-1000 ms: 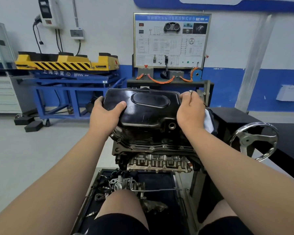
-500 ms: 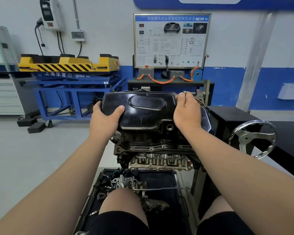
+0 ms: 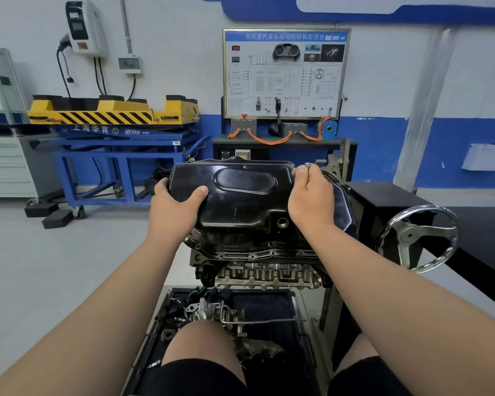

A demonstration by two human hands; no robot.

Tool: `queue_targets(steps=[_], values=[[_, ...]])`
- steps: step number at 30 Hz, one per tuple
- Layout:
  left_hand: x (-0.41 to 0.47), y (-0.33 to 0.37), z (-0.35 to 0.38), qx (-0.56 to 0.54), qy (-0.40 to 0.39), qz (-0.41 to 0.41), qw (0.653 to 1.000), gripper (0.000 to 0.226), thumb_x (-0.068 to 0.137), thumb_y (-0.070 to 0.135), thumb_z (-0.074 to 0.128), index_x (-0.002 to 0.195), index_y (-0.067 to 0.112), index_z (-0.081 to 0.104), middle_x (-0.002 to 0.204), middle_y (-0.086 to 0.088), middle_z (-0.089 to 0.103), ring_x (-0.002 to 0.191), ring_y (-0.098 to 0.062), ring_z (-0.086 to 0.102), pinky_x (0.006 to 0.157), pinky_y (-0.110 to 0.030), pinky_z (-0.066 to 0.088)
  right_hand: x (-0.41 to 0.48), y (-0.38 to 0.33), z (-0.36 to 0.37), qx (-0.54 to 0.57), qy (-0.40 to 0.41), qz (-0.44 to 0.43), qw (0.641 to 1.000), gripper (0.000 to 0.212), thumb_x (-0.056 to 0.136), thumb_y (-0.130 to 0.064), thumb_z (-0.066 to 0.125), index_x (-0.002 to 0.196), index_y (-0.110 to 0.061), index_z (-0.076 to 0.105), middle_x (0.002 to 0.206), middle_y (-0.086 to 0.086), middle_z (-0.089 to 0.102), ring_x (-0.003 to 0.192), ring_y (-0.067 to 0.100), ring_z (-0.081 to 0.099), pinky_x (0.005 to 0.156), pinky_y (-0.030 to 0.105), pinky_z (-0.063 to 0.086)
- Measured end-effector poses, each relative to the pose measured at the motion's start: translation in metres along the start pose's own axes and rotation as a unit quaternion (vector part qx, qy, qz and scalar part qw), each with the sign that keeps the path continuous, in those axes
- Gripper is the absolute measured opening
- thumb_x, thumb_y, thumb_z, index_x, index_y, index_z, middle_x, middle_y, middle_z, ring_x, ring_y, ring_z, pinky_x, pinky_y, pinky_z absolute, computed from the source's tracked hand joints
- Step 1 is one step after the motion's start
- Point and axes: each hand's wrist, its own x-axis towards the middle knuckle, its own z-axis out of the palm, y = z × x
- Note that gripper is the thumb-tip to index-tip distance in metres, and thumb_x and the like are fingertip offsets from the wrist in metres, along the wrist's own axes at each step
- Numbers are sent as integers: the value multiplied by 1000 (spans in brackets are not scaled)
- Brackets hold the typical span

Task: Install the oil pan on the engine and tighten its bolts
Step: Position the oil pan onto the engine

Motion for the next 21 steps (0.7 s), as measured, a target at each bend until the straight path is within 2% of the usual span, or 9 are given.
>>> queue_targets(steps=[2, 4, 6, 8, 12, 13, 15, 17, 21], values=[[-7, 10, 4, 193, 62, 83, 976, 77, 84, 50, 58, 146, 15, 27, 146, -13, 36, 133, -32, 34, 112, -47, 28, -1, 0, 0, -10, 3, -3, 1000, 34, 99, -34, 29, 94, -15, 56, 85, 0, 63, 81, 20, 58, 73, 38, 47], [-19, 28, 20, 304, 98, 244, 916, 67, 87, 45, 53, 145, 21, 29, 149, -10, 32, 137, -32, 25, 113, -48, 17, -2, -1, 0, -18, 6, -4, 1000, 33, 99, -34, 29, 94, -15, 55, 84, 1, 63, 80, 21, 59, 72, 39, 48], [-33, 51, 49, 310, 34, 335, 889, 59, 89, 46, 46, 142, 22, 37, 147, -6, 38, 136, -29, 28, 113, -48, 17, -3, -1, 0, -23, 3, -3, 1000, 32, 99, -34, 29, 94, -15, 55, 83, 3, 63, 79, 23, 59, 72, 40, 49], [-45, 62, 77, 329, -40, 352, 875, 56, 93, 49, 36, 143, 24, 36, 149, -4, 37, 138, -27, 26, 114, -46, 16, -3, -3, -3, -31, -8, 1, 999, 31, 99, -33, 30, 94, -15, 54, 84, 3, 63, 79, 22, 59, 72, 38, 48], [-42, 59, 89, 348, -23, 371, 861, 55, 93, 55, 33, 138, 25, 45, 145, -1, 42, 137, -26, 29, 112, -47, 19, 8, -5, -17, 31, -65, 87, 994, 32, 99, -29, 32, 88, -17, 60, 85, -1, 61, 82, 17, 56, 75, 34, 43], [-41, 57, 86, 322, -18, 402, 857, 52, 93, 53, 37, 134, 23, 50, 140, -1, 48, 133, -26, 34, 111, -45, 22, 12, -6, -22, 72, -85, 133, 985, 35, 98, -29, 32, 84, -17, 61, 83, 0, 60, 78, 17, 54, 73, 34, 42], [-42, 56, 81, 261, -24, 468, 844, 45, 93, 49, 43, 121, 18, 61, 123, -1, 59, 120, -24, 46, 104, -39, 32, 19, -11, -35, 136, -130, 206, 960, 36, 98, -31, 32, 77, -19, 59, 68, 0, 53, 59, 17, 46, 55, 32, 38], [-46, 59, 80, 209, -38, 476, 853, 44, 91, 51, 42, 106, 16, 65, 103, 1, 63, 104, -21, 51, 93, -36, 39, 28, -24, -43, 197, -154, 231, 940, 34, 98, -30, 33, 77, -17, 56, 56, -5, 44, 45, 11, 36, 42, 26, 30], [-48, 63, 80, 36, -24, 334, 941, 41, 90, 51, 34, 84, 20, 60, 74, 12, 55, 77, -6, 48, 67, -24, 35, 43, -64, -35, 412, -145, 293, 851, 30, 100, -26, 34, 81, -12, 54, 54, -3, 33, 40, 9, 25, 39, 22, 24]])
